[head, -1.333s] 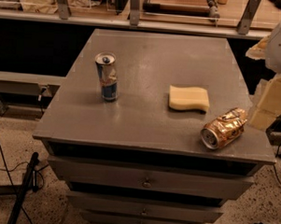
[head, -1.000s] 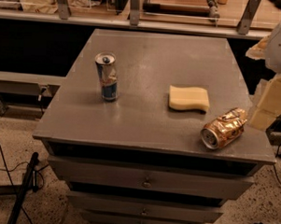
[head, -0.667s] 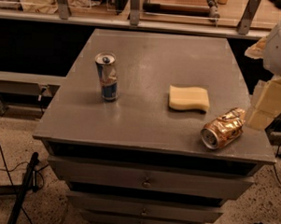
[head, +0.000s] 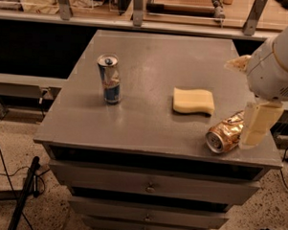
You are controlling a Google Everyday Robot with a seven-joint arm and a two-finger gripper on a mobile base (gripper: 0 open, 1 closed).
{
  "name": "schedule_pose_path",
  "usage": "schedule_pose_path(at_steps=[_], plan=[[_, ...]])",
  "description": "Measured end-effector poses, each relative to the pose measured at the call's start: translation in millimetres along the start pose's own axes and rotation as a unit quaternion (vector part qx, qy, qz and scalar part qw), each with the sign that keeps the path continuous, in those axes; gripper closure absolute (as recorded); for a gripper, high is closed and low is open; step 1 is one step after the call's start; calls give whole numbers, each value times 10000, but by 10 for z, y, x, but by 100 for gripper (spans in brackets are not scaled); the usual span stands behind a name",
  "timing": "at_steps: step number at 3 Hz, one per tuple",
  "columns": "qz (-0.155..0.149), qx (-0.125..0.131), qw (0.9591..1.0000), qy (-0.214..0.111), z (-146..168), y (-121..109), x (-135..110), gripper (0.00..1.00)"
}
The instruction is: Move orange can near redbull can
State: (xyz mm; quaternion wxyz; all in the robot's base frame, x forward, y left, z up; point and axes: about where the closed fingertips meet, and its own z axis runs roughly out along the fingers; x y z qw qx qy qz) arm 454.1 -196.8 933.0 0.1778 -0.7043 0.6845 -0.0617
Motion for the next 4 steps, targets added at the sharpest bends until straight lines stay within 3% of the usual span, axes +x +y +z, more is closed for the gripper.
schedule_pose_path(at_steps=[1,2,3,4], plan=[[-823,18,9966,-80,179,86,-29,0],[-1639,-50,9865,-33,368,174,13,0],[-2123,-141,9771,60,525,189,88,0],[-2424,-227,9699,92,645,200,127,0]])
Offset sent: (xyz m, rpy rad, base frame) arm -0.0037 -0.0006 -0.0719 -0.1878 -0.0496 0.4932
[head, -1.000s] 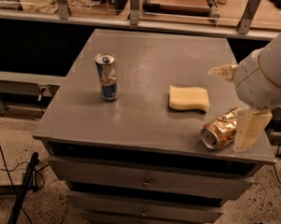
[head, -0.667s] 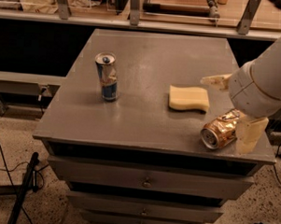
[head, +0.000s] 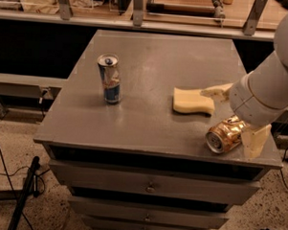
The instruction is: Move orange can near redbull can
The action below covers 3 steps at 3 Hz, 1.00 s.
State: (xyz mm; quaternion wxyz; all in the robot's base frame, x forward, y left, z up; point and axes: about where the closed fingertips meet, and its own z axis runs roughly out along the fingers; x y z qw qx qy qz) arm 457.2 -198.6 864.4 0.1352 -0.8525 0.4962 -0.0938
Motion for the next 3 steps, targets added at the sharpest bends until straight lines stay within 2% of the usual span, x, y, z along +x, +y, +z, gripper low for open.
schedule_pose_path(at_steps=[2,3], plan=[[-300,-168,9993,159,197,67,-26,0],[-328,-217,9989,258,260,87,-27,16]])
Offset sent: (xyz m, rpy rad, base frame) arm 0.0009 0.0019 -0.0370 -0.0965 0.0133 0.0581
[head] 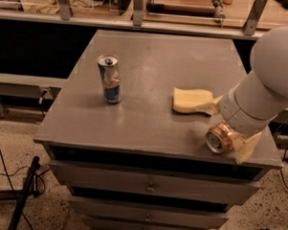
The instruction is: Move orange can near redbull can
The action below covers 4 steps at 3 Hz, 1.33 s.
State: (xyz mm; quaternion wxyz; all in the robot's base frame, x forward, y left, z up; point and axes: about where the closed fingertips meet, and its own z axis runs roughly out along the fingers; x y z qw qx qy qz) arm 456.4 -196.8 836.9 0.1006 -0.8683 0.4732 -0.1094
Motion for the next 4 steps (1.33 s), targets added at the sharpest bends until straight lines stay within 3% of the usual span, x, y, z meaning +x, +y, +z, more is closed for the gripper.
schedule_pose_path(at_steps=[2,3,4], plan=[[64,128,9999,63,-78,-18,-45,63],[153,282,9994,-145,-277,-69,-96,86],[460,417,9958,-677,-555,-177,-121,100]])
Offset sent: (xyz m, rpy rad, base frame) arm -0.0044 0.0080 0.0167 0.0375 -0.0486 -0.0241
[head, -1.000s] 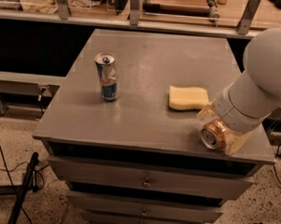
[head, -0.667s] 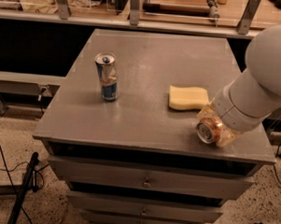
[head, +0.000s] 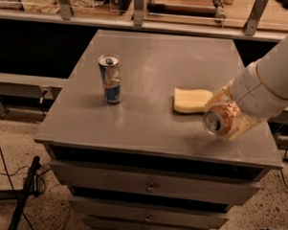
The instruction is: Move orange can near redbull can
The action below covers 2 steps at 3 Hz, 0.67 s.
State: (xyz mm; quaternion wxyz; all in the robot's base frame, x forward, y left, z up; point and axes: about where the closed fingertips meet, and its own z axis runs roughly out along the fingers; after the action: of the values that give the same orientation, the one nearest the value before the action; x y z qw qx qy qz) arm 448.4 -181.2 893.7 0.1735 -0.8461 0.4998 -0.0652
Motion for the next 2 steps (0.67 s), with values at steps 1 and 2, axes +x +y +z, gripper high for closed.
schedule_pose_path(at_steps=[1,2], plan=[[642,-72,9939,-895,-186,-124,34,100],[1368,-283,9699,-1996,-285,-270,107,100]])
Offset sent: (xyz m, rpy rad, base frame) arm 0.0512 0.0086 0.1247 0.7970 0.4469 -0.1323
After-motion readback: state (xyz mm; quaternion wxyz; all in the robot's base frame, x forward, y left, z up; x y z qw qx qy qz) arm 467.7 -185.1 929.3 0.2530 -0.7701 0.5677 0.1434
